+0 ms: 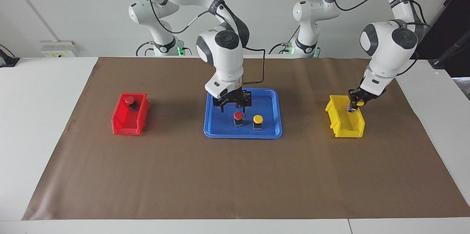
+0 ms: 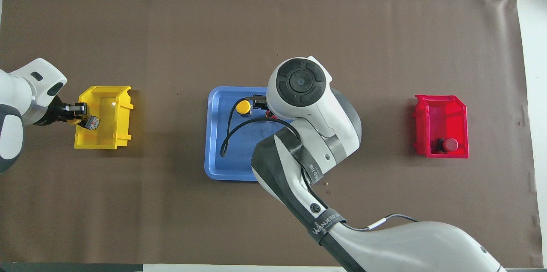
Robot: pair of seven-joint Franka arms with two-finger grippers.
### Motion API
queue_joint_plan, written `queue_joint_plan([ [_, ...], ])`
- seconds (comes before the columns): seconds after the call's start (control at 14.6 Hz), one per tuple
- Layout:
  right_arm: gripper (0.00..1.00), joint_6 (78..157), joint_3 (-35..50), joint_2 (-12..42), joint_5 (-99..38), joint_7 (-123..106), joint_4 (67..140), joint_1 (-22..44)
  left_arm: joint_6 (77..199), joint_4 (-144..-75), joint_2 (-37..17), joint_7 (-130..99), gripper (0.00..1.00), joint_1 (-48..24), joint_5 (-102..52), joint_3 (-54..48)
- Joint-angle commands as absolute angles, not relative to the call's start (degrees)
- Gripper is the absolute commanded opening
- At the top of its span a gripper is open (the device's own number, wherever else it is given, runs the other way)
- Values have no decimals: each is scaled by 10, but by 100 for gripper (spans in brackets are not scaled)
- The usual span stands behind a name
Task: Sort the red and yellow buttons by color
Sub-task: 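Grasp the red button with the right gripper while the left gripper withdraws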
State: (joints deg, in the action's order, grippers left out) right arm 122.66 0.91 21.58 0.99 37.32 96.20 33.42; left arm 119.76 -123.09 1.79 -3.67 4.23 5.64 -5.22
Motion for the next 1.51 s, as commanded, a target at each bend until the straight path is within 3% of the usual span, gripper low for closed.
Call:
queue_joint_plan([
  [0.0,87,1269,7,224,25,389,986,342,1251,-1291,44,-44,1,44,64,-55],
  [0.21,86,1282,7,224,25,390,996,345,1312,-1307,22,-66,1,39,64,-56],
  [0.96,70,1308,7,221,25,391,1021,346,1309,-1309,12,-65,6,18,67,-55],
  [1.03,64,1309,7,221,25,392,1021,346,1303,-1309,13,-61,6,18,82,-55],
  [1.17,38,1310,7,222,25,396,1017,346,1298,-1308,14,-53,6,18,98,-55],
  [1.3,21,1314,7,222,25,404,1016,346,1298,-1308,14,-53,6,21,98,-55],
  [1.37,15,1308,7,222,25,404,1014,346,1298,-1306,12,-52,27,23,98,-55],
  [1.44,12,1298,5,221,29,400,1007,346,1300,-1304,12,-52,60,25,98,-56],
])
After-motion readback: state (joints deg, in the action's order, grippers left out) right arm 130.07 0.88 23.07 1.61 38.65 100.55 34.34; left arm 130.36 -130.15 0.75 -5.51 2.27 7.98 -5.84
